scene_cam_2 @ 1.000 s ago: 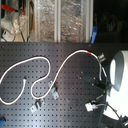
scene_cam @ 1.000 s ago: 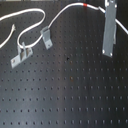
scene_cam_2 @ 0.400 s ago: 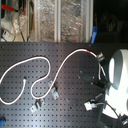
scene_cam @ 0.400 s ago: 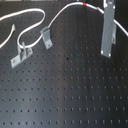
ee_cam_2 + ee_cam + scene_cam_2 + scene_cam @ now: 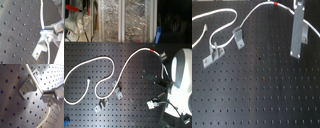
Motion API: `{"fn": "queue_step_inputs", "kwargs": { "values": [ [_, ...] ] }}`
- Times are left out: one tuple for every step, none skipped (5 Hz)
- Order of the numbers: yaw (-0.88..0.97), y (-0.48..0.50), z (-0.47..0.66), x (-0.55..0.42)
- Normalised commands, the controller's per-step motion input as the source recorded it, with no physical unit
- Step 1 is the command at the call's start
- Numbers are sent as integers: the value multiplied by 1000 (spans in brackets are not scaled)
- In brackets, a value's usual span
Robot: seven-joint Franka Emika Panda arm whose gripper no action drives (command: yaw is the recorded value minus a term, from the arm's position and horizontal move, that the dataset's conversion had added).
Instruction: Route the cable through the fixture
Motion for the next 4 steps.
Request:
{"fn": "queue_step_inputs", "kwargs": {
  "values": [
    [46,82,239,-237],
    [0,72,204,-191],
    [-103,59,259,-154],
    [-220,70,261,-184]
  ]
}}
